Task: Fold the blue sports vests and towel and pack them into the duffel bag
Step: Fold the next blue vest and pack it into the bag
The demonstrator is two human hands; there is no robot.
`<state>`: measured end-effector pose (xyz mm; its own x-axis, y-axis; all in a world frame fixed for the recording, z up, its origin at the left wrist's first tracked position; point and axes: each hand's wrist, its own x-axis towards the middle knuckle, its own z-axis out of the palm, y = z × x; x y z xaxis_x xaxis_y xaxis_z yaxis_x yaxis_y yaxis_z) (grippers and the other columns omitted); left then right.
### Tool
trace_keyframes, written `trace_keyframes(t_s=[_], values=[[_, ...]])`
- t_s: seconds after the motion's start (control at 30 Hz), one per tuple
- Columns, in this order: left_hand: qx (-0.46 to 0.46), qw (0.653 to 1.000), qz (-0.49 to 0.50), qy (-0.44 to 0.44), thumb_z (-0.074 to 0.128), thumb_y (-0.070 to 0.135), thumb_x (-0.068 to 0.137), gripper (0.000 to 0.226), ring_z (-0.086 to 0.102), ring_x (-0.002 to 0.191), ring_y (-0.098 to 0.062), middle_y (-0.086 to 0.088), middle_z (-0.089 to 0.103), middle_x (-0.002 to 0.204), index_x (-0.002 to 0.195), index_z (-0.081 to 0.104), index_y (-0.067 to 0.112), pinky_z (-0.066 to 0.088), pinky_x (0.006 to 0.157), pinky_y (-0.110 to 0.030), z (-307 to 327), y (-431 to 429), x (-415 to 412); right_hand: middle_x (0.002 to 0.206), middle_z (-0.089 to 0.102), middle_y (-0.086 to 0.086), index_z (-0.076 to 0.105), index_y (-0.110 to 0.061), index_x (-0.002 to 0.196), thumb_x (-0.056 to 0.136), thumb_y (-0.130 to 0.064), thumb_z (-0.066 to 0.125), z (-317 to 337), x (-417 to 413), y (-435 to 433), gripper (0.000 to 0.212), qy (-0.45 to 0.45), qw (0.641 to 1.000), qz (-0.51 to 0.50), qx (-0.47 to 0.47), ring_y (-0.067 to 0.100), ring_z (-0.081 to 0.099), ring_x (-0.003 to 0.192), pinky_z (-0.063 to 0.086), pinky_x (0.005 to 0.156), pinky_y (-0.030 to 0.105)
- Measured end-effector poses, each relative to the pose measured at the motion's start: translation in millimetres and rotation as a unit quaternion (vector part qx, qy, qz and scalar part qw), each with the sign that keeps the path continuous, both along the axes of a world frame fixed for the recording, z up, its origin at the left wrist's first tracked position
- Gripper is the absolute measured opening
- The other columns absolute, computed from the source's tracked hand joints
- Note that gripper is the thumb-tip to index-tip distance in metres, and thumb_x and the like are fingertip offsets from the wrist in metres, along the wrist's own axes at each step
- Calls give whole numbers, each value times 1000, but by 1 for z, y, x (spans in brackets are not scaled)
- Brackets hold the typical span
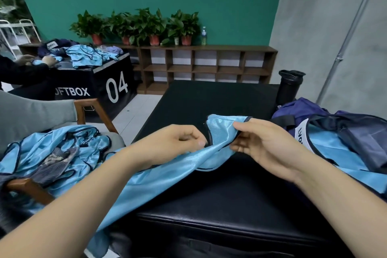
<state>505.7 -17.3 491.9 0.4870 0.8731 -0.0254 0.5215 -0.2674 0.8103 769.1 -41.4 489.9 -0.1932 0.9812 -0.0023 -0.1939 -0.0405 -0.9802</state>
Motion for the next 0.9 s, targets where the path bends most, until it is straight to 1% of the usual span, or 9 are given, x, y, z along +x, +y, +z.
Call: trace_keyframes(t_s=[0.03, 0.1, 0.2, 0.27, 0.37, 0.5, 0.63, 0.8, 0.9], values=[[-14, 1000, -12, -19, 68, 42, 103, 18, 63, 92, -14, 3, 77, 114, 118, 74, 34, 50, 91, -43, -2, -4, 4, 124, 73, 25, 66, 8, 129, 104, -13, 60, 2, 2, -2, 34, -9, 1000, 5, 3, 29, 67, 102, 50, 98, 44], [-33, 997, -36, -62, 64, 33, 108, 17, 66, 100, -5, 7, 76, 119, 122, 73, 32, 48, 91, -28, -2, -13, 12, 132, 70, 27, 67, 6, 132, 105, -14, 58, 5, 4, -7, 35, -33, 999, 27, 11, 31, 66, 107, 49, 100, 45], [-32, 987, -39, -154, 61, 25, 109, 28, 70, 115, -16, -9, 75, 125, 126, 68, 5, 53, 103, -38, 0, -15, 17, 133, 69, 28, 70, -1, 133, 106, -17, 57, 10, 6, -12, 34, -55, 996, 61, 20, 31, 67, 110, 50, 101, 45], [-39, 970, -26, -237, 59, 20, 109, 31, 70, 103, -19, -13, 75, 115, 124, 64, -7, 54, 94, -34, 6, -13, 16, 135, 67, 28, 70, -4, 135, 106, -20, 57, 12, 7, -13, 35, -63, 995, 68, 27, 32, 65, 112, 49, 103, 48], [-40, 951, -12, -306, 56, 18, 110, 21, 64, 82, -16, -4, 70, 98, 112, 68, 1, 54, 77, -25, 16, -16, 15, 135, 70, 22, 69, -3, 136, 107, -22, 58, 15, 7, -12, 37, -64, 996, 52, 45, 30, 65, 114, 48, 102, 47], [-38, 943, -3, -331, 58, 26, 109, 19, 56, 74, -16, -1, 63, 88, 99, 69, 14, 52, 73, -25, 22, -20, 18, 135, 70, 21, 68, -1, 135, 107, -21, 58, 18, 5, -8, 36, -44, 997, 13, 63, 31, 63, 115, 47, 101, 46], [-59, 939, -13, -340, 53, 29, 111, 36, 63, 92, -24, -10, 68, 109, 130, 67, 1, 55, 84, -32, 27, -18, 17, 134, 69, 24, 68, 0, 135, 107, -22, 59, 17, 1, -6, 36, -38, 996, -10, 78, 31, 60, 109, 48, 98, 45], [-79, 947, -85, -298, 54, 33, 110, 39, 61, 109, -30, -10, 68, 129, 146, 61, 20, 47, 97, -43, 30, -19, 15, 132, 70, 23, 65, 5, 135, 108, -21, 58, 29, 11, -6, 39, -29, 994, -21, 99, 31, 66, 110, 50, 103, 49], [-78, 957, -124, -250, 63, 26, 105, 36, 49, 96, -30, -14, 61, 112, 134, 61, 4, 42, 92, -42, 23, -20, 17, 129, 72, 22, 66, 2, 135, 109, -21, 56, 37, 19, -9, 37, -42, 994, -11, 103, 28, 68, 108, 55, 97, 43]])
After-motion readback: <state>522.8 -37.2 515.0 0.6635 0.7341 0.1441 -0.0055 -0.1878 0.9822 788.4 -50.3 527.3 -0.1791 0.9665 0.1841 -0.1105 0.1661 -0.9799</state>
